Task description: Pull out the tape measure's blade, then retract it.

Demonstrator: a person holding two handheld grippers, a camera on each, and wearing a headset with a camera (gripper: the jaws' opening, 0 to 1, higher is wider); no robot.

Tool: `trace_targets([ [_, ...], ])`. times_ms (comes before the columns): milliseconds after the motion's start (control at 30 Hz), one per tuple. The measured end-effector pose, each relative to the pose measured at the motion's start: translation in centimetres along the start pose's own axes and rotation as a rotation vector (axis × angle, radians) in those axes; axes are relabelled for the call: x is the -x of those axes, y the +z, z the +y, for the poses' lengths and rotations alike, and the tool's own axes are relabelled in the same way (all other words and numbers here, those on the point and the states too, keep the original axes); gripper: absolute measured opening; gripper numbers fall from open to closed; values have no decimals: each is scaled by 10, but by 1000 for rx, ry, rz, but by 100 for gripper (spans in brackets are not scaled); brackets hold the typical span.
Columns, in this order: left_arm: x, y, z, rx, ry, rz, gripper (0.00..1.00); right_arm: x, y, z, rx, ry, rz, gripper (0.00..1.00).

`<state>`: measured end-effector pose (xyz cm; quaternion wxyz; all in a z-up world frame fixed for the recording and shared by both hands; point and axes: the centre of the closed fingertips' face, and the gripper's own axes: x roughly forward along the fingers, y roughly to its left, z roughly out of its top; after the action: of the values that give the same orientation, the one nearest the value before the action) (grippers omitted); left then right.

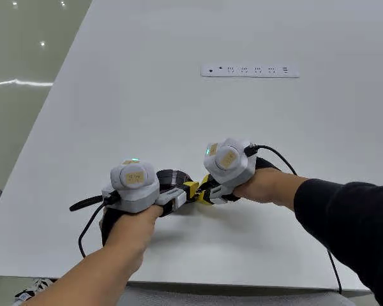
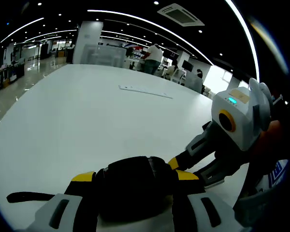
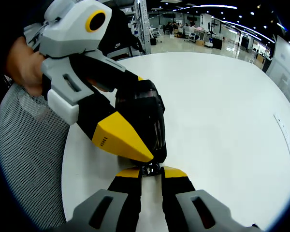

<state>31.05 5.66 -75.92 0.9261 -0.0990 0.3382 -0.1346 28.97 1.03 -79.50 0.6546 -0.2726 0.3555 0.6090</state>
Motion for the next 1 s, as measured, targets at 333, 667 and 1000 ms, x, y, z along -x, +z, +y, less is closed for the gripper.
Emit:
trace_targets([
  [333, 0, 0, -1, -2, -3, 0, 58, -2, 0, -1, 0, 49, -3, 11],
  [667, 1, 0, -1, -8, 1, -3, 59, -1, 0, 1, 22, 33, 7, 12],
  [1000, 0, 0, -1, -12, -11, 35, 60, 2, -3, 0, 4, 2, 3, 22],
])
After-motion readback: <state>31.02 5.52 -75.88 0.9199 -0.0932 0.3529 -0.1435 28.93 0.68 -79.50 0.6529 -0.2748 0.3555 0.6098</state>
